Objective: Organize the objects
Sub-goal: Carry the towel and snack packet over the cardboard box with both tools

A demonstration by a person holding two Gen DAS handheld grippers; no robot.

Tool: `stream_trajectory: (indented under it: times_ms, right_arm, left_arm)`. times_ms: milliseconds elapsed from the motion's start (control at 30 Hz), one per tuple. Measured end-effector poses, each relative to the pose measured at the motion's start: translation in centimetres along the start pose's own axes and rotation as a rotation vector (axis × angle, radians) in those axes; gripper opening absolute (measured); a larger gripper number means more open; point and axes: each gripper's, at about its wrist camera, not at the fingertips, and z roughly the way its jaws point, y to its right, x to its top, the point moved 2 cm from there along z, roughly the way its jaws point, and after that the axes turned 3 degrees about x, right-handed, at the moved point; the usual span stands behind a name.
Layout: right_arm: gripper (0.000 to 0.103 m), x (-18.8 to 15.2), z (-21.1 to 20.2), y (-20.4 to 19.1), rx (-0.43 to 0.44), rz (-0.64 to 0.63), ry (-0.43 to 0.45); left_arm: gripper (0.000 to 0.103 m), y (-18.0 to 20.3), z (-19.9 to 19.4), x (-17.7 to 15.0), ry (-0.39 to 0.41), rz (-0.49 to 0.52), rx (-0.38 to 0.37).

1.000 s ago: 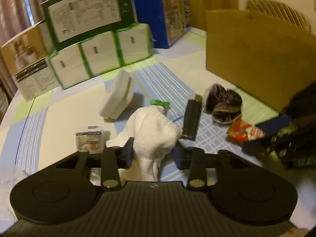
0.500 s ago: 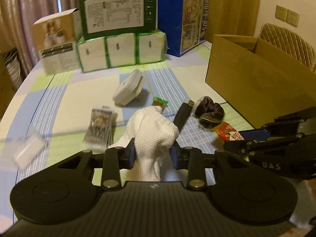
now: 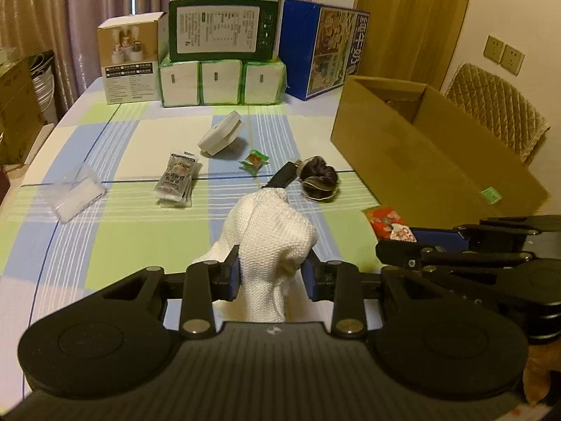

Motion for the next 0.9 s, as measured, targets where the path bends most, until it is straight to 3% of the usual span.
stream_trajectory:
  times_ms: [467,900]
  right_arm:
    - [0.023,-1.8,-9.7,0.1,-0.078,0.011,0.082]
    - [0.023,-2.5,-14.1,2.6,-0.142,0.032,0.131]
  left_arm:
    - [0.029,3.3,-8.2,-0.8,0.050,0.009,-0.013]
    - [0.029,7.2,-10.3,-0.9,0.071,0.060,-0.062]
